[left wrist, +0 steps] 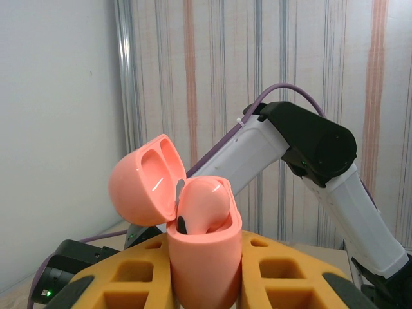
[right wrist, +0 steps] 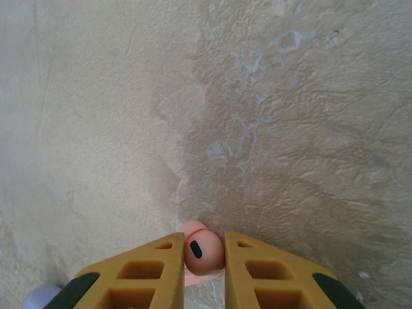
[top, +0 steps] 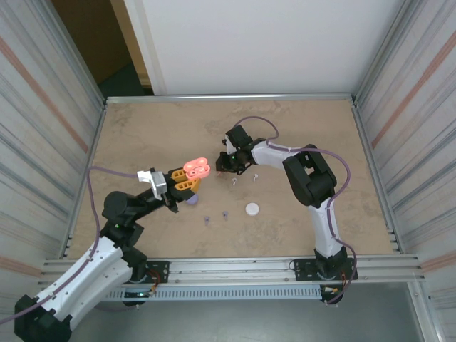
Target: Insert wireless bluetooth earbuds into charging case
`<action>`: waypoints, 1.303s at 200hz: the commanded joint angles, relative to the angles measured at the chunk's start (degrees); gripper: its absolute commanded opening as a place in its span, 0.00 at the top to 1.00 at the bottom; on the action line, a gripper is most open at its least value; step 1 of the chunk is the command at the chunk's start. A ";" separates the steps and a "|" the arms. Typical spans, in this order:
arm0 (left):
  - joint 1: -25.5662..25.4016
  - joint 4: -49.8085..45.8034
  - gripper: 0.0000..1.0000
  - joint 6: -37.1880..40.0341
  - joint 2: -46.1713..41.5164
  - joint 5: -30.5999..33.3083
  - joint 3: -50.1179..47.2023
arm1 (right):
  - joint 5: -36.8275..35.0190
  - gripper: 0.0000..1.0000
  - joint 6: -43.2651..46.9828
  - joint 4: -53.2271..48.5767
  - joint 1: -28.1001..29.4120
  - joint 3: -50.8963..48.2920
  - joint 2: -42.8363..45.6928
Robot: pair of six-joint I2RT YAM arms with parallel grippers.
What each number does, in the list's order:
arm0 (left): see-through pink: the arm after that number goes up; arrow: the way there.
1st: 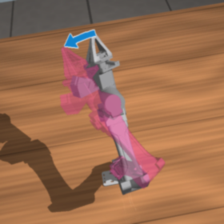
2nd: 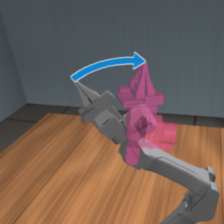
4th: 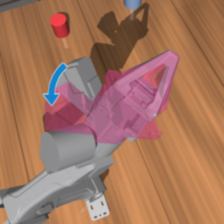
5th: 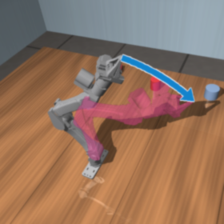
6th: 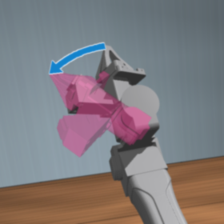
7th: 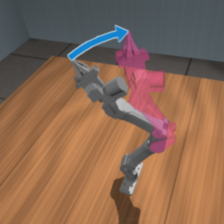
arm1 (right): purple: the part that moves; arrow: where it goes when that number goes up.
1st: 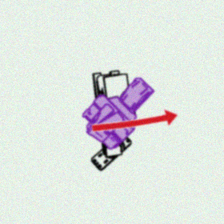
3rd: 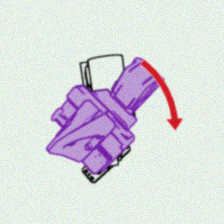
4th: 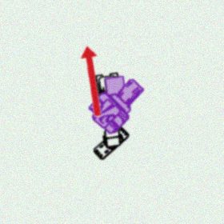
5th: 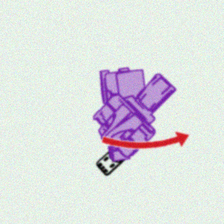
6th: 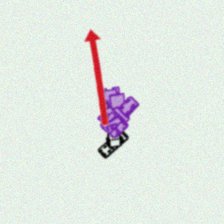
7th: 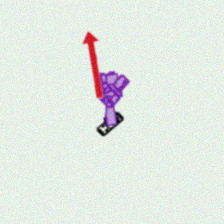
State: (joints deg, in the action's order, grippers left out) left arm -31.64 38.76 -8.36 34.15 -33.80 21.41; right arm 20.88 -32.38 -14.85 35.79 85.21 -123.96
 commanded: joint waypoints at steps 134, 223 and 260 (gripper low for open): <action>-0.51 0.56 1.00 0.70 -0.23 0.78 0.74 | -0.37 0.85 13.06 -0.52 -2.13 -9.64 20.13; -0.47 3.67 1.00 -1.10 4.73 0.83 -0.15 | -0.33 0.86 20.59 -3.67 -4.59 -18.52 42.20; -0.53 6.44 1.00 -2.36 8.32 0.32 -0.49 | 0.78 0.86 22.36 -3.13 -4.59 -19.99 49.34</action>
State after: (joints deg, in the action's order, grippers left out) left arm -31.64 40.66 -9.26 41.17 -33.36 21.30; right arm 20.43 -12.91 -17.54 31.46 66.15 -79.11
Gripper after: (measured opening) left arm 0.218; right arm 0.143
